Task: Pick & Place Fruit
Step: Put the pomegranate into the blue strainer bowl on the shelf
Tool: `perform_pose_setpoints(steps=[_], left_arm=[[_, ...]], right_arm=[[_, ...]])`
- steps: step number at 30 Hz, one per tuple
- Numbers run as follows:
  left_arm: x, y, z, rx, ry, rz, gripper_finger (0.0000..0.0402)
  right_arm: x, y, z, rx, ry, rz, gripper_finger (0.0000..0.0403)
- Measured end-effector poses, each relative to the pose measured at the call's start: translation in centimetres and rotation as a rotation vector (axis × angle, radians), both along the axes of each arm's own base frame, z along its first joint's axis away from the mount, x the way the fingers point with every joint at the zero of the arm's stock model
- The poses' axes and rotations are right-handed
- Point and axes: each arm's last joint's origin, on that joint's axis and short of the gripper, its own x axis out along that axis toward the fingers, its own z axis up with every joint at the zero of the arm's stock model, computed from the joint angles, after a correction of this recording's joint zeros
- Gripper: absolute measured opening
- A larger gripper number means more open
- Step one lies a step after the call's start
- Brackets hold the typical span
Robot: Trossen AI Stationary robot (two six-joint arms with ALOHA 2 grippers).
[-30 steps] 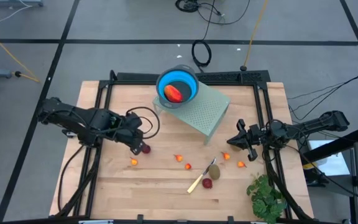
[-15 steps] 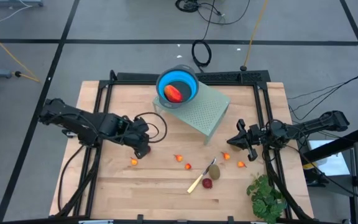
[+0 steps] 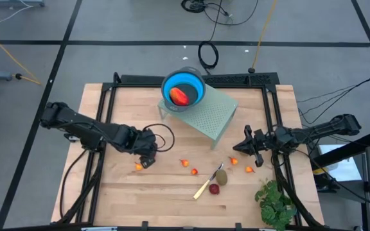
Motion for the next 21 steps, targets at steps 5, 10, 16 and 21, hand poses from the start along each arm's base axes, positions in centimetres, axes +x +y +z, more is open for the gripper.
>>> perform_pose_setpoints(steps=[5,10,16,21], left_arm=[[0.0,0.9,-1.0,0.005,0.015,-0.002,0.0271],[0.1,1.7,-1.4,-0.003,0.039,-0.027,0.0271],[0.5,2.4,-1.3,0.007,0.016,-0.088,0.0271],[0.8,3.1,-1.3,0.017,0.007,-0.116,0.0271]], right_arm=[[0.0,0.0,-0.5,0.029,0.057,-0.004,0.0009],[0.0,0.0,-0.2,0.025,0.115,-0.010,0.0009],[0.1,0.0,1.2,-0.020,0.235,-0.012,0.0002],[0.3,0.0,1.9,-0.051,0.255,-0.009,0.0001]])
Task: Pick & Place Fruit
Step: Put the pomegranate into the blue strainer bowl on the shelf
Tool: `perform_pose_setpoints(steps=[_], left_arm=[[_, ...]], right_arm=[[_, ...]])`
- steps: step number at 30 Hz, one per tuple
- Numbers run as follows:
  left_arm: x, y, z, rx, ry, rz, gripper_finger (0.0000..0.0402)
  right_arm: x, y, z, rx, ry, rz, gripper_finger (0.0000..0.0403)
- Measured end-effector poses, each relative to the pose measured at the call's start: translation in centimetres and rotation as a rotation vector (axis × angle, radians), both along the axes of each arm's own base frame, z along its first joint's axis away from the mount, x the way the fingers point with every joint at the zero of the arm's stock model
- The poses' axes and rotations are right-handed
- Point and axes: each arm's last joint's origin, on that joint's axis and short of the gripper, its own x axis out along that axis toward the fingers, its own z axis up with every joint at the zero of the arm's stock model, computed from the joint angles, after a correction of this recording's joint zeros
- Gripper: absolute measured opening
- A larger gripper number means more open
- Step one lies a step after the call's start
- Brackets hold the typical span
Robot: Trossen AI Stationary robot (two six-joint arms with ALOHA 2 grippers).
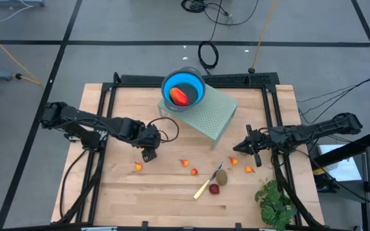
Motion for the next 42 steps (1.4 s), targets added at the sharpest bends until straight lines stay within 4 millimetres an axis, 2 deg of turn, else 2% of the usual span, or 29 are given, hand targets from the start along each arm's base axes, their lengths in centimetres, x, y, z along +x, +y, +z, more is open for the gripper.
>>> perform_pose_setpoints(steps=[11,21,28,36,42], left_arm=[[0.1,1.1,0.0,0.016,0.011,-0.022,0.0275],[0.1,1.1,0.0,0.018,0.011,-0.035,0.0340],[0.1,1.1,0.0,0.023,0.012,-0.058,0.0347],[-0.3,0.6,-2.7,0.049,0.019,-0.150,0.0347],[-0.6,-0.2,-3.1,0.085,0.042,-0.265,0.0347]], right_arm=[[0.2,0.0,-0.3,-0.010,0.033,0.001,0.0001],[0.2,0.0,-0.3,-0.011,0.033,-0.002,0.0001],[0.2,0.0,-0.3,-0.011,0.033,-0.003,0.0000],[0.2,0.0,-0.3,-0.010,0.033,-0.002,0.0000],[0.2,0.0,-0.3,-0.010,0.033,-0.001,0.0000]])
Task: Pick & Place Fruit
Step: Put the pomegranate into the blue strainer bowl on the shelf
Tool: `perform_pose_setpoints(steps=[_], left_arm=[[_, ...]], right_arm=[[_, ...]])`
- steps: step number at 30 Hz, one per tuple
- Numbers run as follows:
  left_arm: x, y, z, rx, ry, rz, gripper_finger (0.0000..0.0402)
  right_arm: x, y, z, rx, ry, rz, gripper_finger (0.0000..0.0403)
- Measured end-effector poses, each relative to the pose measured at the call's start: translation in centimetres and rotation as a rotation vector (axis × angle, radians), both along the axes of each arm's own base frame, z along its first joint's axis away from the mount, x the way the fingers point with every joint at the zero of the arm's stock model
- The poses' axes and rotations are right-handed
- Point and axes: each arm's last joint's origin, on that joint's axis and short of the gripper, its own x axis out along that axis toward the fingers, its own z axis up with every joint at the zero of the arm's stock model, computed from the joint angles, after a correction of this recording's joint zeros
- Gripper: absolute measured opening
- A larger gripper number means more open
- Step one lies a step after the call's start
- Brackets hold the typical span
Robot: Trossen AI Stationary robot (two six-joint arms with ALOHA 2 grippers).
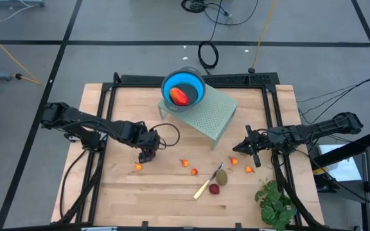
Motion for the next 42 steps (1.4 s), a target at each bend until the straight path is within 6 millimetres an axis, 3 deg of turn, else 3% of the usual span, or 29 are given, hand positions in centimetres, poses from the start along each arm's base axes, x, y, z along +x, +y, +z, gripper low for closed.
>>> perform_pose_setpoints(steps=[9,13,42], left_arm=[[0.1,-0.5,-0.1,-0.021,0.014,-0.169,0.0347],[0.0,-0.6,-1.2,-0.062,-0.010,-0.209,0.0347],[-0.7,-0.7,-5.3,-0.104,-0.051,-0.219,0.0347]], right_arm=[[0.0,0.0,0.0,0.000,0.000,0.000,0.0000],[0.0,0.0,0.0,0.000,0.000,-0.001,0.0000],[-0.1,-0.1,-0.3,0.019,0.030,-0.034,0.0000]])
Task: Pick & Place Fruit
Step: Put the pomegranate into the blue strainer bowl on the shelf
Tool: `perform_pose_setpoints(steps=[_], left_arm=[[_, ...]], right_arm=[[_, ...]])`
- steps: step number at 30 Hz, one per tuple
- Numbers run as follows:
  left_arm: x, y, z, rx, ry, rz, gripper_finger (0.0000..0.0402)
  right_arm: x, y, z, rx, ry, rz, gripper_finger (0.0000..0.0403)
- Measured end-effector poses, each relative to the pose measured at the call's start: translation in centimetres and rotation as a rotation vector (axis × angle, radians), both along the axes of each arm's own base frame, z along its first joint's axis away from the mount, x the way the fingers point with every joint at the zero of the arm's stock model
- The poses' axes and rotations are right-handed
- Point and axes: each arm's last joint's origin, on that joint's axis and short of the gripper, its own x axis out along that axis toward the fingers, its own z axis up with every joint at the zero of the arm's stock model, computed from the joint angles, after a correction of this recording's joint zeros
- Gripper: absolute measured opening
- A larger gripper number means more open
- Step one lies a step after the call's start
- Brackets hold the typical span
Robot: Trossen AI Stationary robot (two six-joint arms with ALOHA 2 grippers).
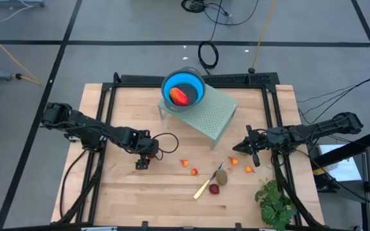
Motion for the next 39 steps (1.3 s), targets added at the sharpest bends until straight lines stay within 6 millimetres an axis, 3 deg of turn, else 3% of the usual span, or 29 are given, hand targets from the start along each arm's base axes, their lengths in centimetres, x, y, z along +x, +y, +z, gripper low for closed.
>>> perform_pose_setpoints(steps=[16,31,39], left_arm=[[0.8,-0.1,-2.3,-0.015,0.052,-0.001,0.0343],[1.0,0.0,-2.0,-0.027,0.019,0.048,0.0205],[1.4,-0.1,-1.5,-0.040,-0.001,0.080,0.0175]], right_arm=[[0.0,0.0,0.1,0.030,-0.002,-0.009,0.0000],[0.0,0.0,0.0,0.026,-0.002,-0.008,0.0000],[0.0,0.0,0.0,0.026,-0.002,-0.008,0.0000]])
